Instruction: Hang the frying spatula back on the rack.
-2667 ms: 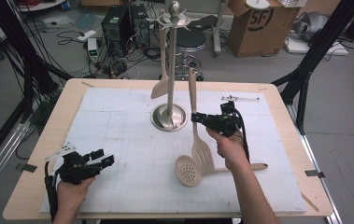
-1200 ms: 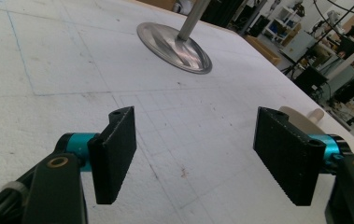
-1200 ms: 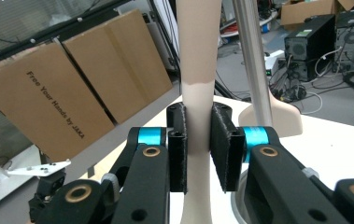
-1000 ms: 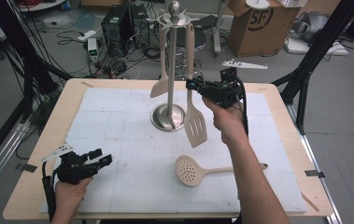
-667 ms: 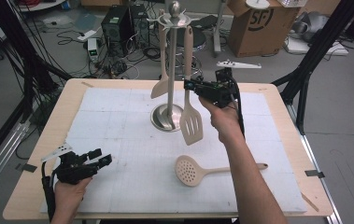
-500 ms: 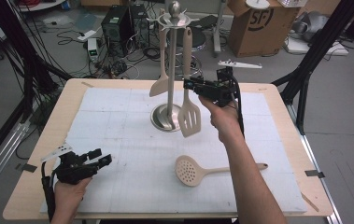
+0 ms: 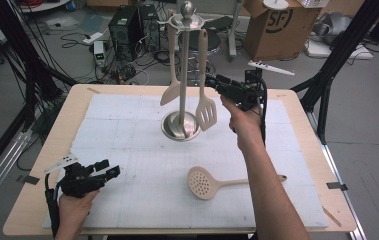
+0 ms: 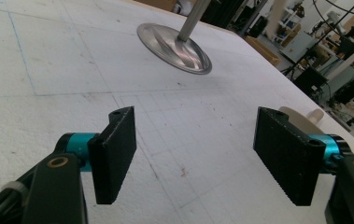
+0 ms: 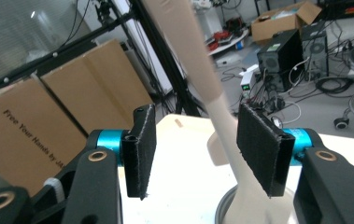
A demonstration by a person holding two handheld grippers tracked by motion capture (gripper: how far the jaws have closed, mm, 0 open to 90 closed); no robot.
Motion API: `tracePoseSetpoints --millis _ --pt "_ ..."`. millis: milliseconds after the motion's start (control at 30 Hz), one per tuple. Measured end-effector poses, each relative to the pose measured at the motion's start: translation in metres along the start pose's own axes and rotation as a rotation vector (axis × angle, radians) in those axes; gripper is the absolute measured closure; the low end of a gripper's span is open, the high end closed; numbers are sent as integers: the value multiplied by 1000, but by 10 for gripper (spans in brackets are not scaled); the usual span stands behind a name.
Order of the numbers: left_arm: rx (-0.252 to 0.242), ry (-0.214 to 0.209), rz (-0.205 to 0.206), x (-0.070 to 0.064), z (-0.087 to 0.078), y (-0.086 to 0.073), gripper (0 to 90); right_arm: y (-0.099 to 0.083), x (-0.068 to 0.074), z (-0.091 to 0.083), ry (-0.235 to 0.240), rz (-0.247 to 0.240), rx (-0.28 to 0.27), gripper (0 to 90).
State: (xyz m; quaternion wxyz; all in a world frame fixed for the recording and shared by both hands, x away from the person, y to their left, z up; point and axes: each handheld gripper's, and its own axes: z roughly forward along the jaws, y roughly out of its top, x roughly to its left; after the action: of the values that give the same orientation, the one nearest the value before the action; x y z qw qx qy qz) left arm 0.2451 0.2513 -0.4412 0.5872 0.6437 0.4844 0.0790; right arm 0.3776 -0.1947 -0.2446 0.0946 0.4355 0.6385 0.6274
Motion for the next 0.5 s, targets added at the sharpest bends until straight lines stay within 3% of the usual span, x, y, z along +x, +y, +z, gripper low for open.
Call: tracePoseSetpoints --millis 233,500 --pt "-1 2 0 0 0 0 306 7 3 -3 17 -4 -76 515" --pt "-2 0 0 0 0 0 306 21 3 -4 39 37 -160 532"
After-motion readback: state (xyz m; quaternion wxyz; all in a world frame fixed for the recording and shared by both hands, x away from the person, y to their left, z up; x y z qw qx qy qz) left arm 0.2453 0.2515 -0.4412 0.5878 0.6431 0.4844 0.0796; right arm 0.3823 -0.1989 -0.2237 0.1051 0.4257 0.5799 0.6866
